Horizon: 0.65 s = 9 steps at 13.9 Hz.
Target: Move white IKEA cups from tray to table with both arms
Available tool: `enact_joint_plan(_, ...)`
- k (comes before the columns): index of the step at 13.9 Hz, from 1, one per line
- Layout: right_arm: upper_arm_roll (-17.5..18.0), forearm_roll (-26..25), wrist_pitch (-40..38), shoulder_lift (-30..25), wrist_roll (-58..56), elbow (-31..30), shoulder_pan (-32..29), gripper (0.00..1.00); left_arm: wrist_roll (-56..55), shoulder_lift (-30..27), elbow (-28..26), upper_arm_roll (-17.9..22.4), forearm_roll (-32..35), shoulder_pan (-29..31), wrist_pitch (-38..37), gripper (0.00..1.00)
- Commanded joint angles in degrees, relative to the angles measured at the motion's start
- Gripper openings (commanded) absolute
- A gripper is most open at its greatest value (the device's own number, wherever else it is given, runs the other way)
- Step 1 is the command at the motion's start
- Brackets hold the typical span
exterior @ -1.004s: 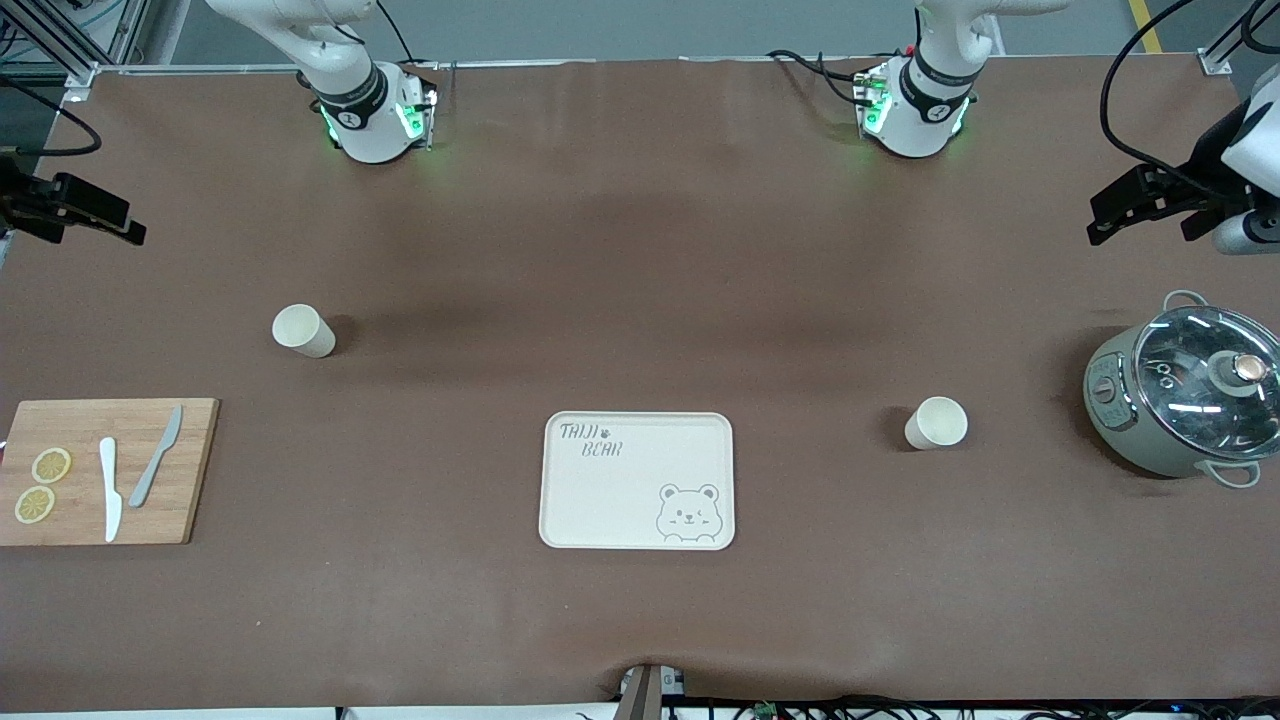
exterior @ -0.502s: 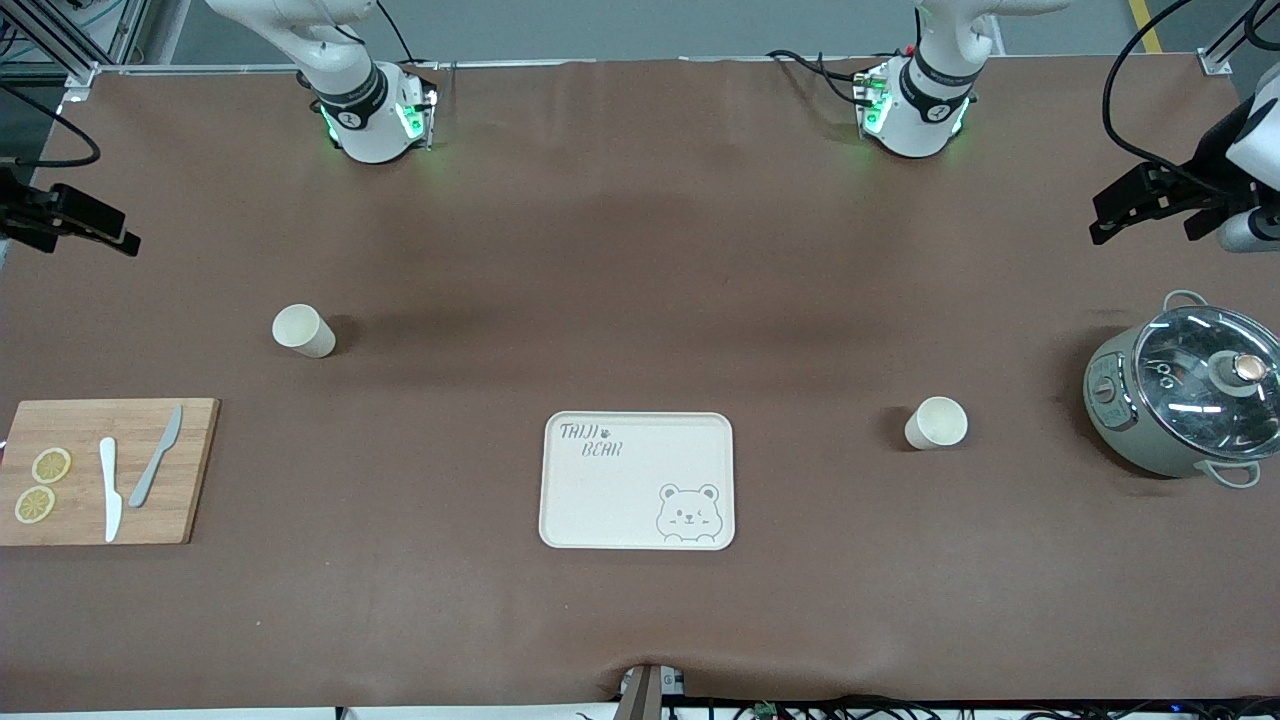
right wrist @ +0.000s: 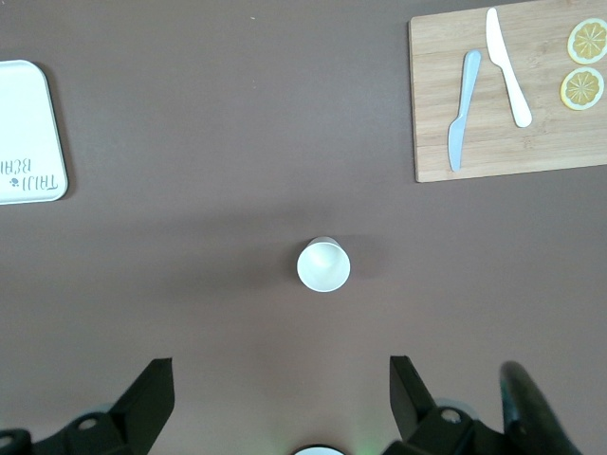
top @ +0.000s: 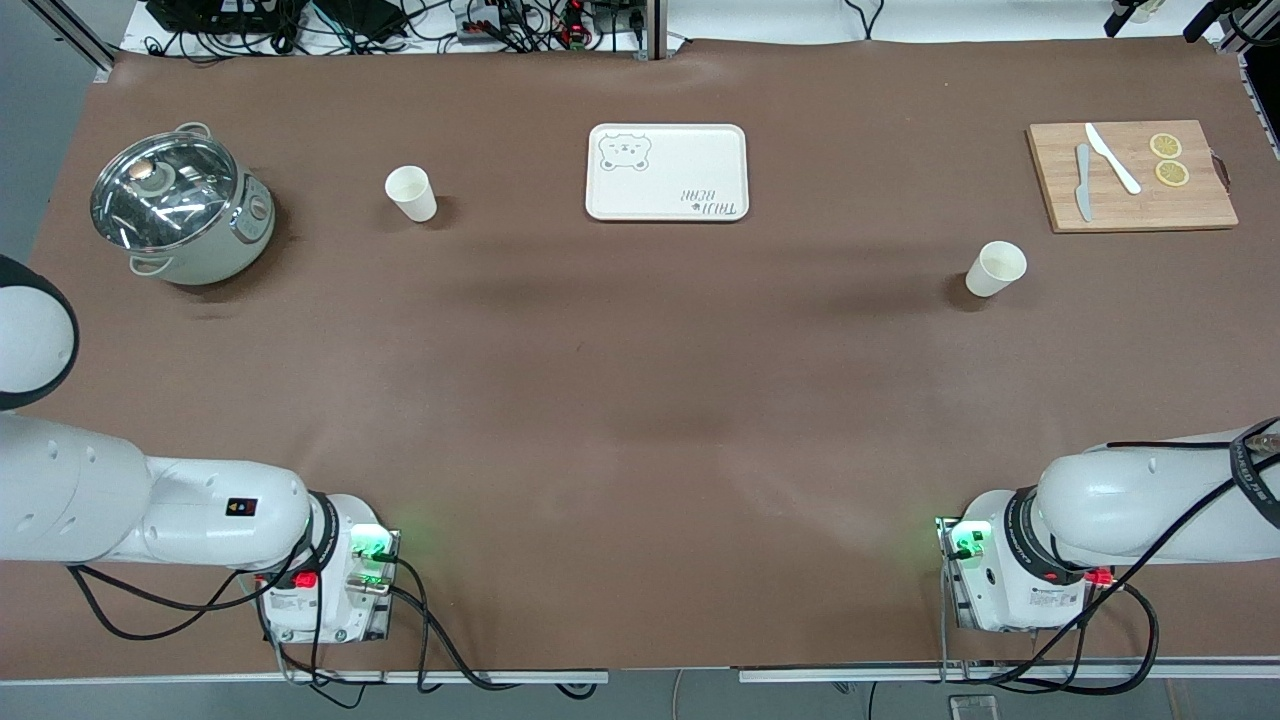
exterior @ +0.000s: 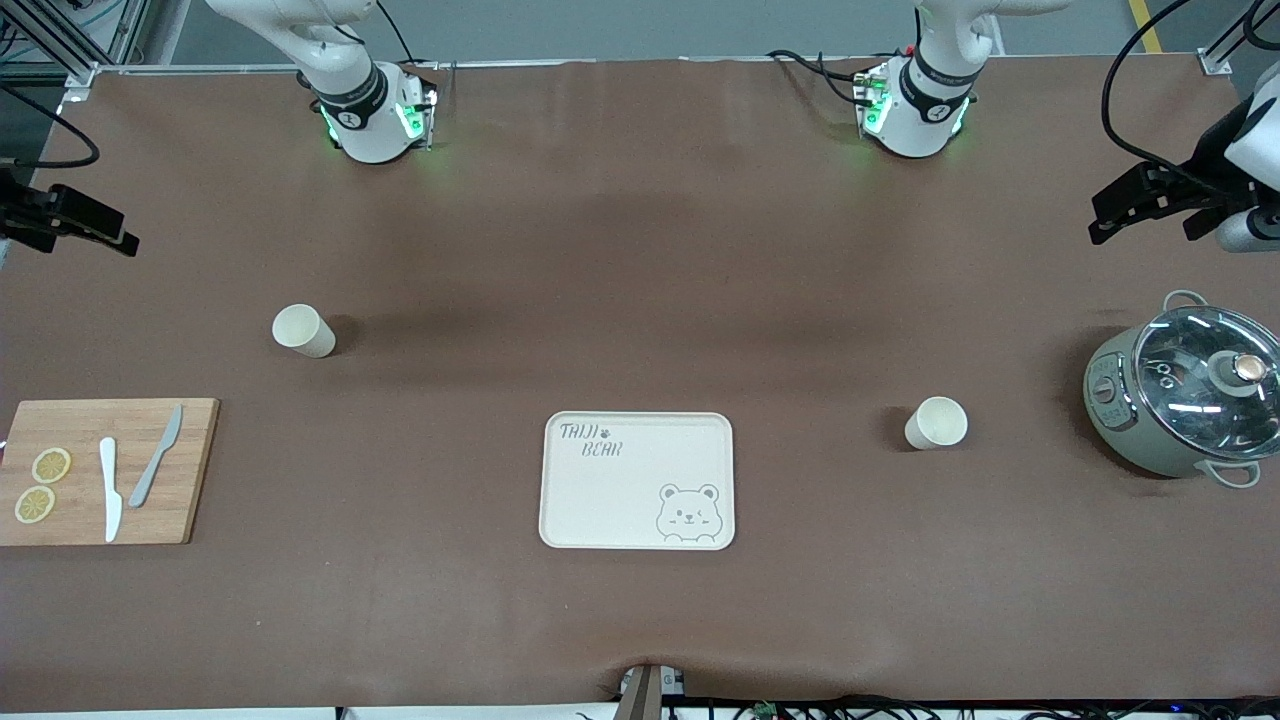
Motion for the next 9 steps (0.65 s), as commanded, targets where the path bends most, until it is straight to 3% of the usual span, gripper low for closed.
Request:
enact_joint_plan(1,-0.07,-1.0,0.06,-0.57,0.68,-0.7,0.32,1.0,0.74,0.43,1.64,-0.37,0.94,0.17,-0.49,1.0)
enact_joint_plan(9,-0.07,-1.0,-0.2,-0.65,0.76,-0.79,0.41,1.0,0.65,0.43,2.0,-0.37,0.94,0.08,-0.49,1.0)
